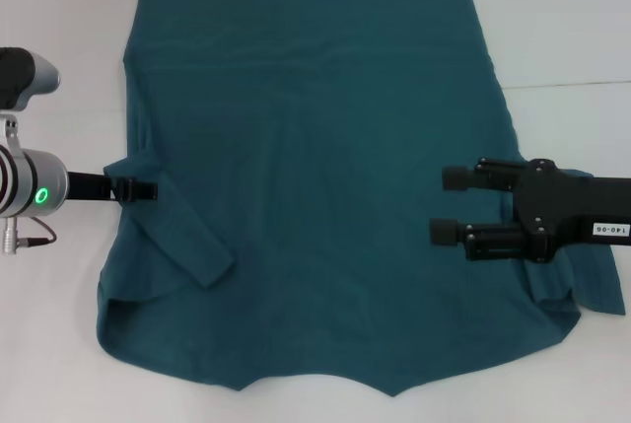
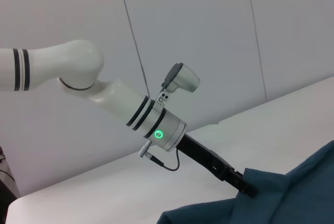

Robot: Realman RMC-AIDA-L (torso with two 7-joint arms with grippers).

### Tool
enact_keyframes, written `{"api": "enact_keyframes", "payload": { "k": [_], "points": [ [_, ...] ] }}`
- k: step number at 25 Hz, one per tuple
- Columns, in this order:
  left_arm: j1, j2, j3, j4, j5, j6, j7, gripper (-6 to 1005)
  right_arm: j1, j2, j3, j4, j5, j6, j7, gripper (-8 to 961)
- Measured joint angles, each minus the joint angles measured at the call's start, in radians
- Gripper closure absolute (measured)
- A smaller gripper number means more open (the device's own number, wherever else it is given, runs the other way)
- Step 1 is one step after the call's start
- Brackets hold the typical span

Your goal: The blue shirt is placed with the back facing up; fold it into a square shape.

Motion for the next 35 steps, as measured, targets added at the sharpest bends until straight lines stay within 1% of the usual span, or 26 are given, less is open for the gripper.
{"api": "enact_keyframes", "payload": {
  "k": [5, 11, 16, 25, 30, 35],
  "points": [
    [-0.001, 0.000, -0.001, 0.003, -0.007, 0.001, 0.002, 300, -0.001, -0.001, 0.000, 0.008, 0.000, 0.001, 0.000, 90],
    [-0.004, -0.004, 0.003, -0.001, -0.008, 0.002, 0.004, 502, -0.006, -0.002, 0.000, 0.008, 0.000, 0.001, 0.000, 91],
    [-0.005, -0.006, 0.002, -0.002, -0.008, -0.001, 0.005, 749, -0.008, -0.002, 0.000, 0.008, 0.000, 0.001, -0.001, 92],
    [-0.012, -0.021, 0.006, 0.015, -0.017, 0.000, 0.021, 973, -0.008, -0.002, 0.005, 0.007, 0.000, -0.001, -0.002, 93],
    [-0.024, -0.026, 0.008, 0.032, -0.038, 0.017, 0.030, 995, -0.009, -0.002, 0.006, 0.007, 0.000, -0.002, -0.003, 93],
    [-0.042, -0.042, 0.018, 0.051, -0.047, 0.029, 0.031, 985, -0.009, -0.002, 0.007, 0.017, 0.000, -0.004, -0.014, 94]
  ]
}}
